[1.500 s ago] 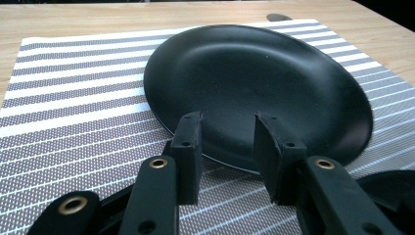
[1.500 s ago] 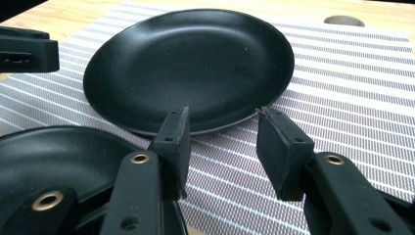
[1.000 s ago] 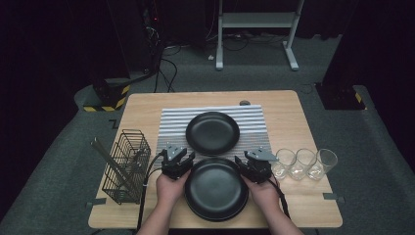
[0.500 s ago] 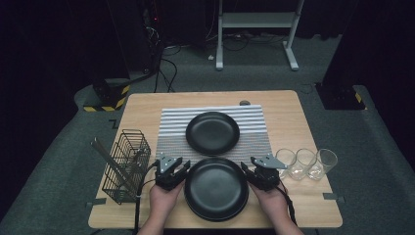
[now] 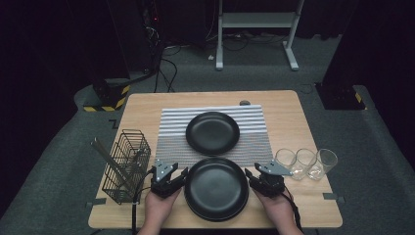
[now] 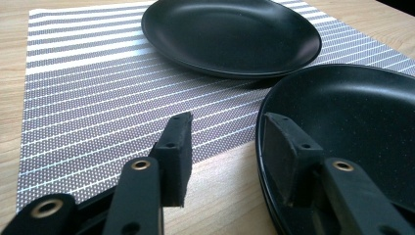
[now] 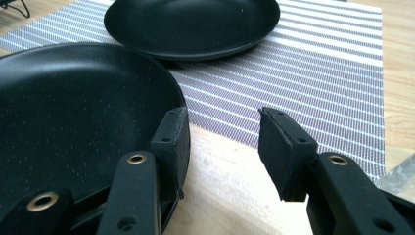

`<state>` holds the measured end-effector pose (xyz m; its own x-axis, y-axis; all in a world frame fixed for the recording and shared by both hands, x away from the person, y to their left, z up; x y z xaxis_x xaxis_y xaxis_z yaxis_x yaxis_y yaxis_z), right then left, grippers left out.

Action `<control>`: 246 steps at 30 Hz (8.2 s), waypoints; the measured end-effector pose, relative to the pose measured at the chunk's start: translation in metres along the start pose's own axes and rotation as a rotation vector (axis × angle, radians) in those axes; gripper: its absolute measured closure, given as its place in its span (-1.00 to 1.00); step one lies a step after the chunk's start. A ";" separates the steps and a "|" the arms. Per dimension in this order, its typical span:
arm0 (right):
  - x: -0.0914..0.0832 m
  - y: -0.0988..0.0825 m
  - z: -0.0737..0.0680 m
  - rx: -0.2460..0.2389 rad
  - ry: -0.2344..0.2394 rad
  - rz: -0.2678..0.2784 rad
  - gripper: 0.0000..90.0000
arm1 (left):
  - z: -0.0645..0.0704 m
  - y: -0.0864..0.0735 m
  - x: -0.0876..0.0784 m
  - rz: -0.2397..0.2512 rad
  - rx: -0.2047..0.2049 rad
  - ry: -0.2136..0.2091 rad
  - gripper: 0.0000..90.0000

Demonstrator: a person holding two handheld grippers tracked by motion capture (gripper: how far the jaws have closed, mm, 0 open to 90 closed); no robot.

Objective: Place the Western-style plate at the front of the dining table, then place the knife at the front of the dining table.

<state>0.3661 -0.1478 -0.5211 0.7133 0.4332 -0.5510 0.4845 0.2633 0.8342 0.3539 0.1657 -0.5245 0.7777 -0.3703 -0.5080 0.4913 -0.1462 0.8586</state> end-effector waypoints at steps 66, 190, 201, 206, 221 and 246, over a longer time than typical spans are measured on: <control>-0.014 -0.029 0.015 0.017 -0.016 -0.001 0.21 | 0.024 0.036 -0.019 0.150 0.048 -0.078 -0.02; 0.005 -0.036 0.022 0.027 -0.001 -0.076 0.17 | -0.010 0.102 -0.109 0.324 0.081 0.039 0.14; 0.005 -0.036 0.022 0.028 0.000 -0.076 0.17 | -0.020 0.100 -0.114 0.330 0.075 0.072 0.14; 0.005 -0.036 0.022 0.029 0.001 -0.077 0.16 | -0.026 0.097 -0.115 0.325 0.068 0.090 0.15; 0.005 -0.036 0.022 0.038 0.003 -0.078 0.16 | -0.035 0.088 -0.116 0.292 0.059 0.133 0.24; 0.005 -0.036 0.022 0.040 0.005 -0.080 0.16 | -0.040 0.080 -0.113 0.245 0.064 0.210 0.44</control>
<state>0.3636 -0.1744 -0.5542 0.6689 0.4164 -0.6158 0.5597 0.2630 0.7859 0.3209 0.2330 -0.4015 0.9367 -0.2053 -0.2835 0.2596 -0.1360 0.9561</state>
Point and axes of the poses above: each handheld gripper's, and its own axes: x roughly forward along the jaws, y roughly out of its top, z roughly to its right, the point moved 4 cm from there along x, roughly forward along the jaws, and after that the axes turned 1 degree about -z, right-handed, at the moved point
